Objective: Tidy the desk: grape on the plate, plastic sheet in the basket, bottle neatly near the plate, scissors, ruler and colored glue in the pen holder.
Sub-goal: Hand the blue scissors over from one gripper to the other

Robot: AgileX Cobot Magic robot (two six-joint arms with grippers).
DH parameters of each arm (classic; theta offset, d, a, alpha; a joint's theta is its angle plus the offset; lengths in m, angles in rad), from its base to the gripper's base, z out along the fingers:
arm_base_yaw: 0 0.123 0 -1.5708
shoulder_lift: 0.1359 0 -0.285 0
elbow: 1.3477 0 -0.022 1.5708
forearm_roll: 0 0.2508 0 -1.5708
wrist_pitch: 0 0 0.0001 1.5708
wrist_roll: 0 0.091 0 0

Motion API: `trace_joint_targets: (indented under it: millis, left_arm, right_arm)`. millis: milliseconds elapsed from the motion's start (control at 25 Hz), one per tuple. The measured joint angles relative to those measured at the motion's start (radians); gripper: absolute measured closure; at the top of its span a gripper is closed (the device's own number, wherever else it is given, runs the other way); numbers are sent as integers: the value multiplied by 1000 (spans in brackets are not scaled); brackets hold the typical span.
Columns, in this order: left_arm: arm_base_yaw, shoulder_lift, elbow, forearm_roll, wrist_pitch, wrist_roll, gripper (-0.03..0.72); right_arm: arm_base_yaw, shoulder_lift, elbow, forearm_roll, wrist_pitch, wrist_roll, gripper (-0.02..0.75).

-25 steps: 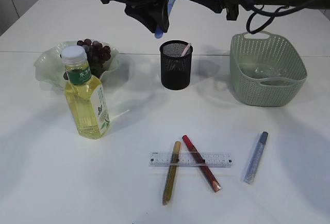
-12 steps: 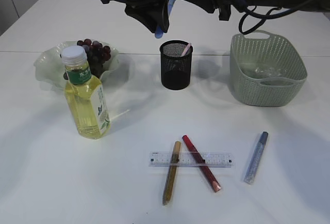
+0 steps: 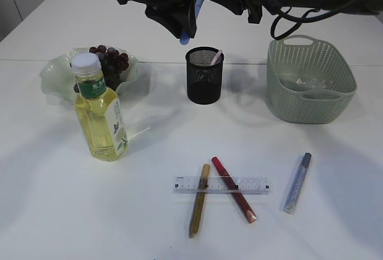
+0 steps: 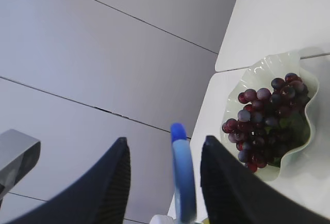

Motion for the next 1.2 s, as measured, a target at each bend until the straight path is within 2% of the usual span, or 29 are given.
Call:
trace_joint_targets:
  millis: [800, 1080, 1200]
  left_arm:
    - [0, 0, 0, 0, 0, 0, 556]
    - [0, 0, 0, 0, 0, 0, 556]
    - [0, 0, 0, 0, 0, 0, 556]
  right_arm:
    - [10, 0, 0, 3, -20, 2, 375]
    - [10, 0, 0, -15, -20, 29, 474]
    - [10, 0, 0, -46, -20, 43, 491]
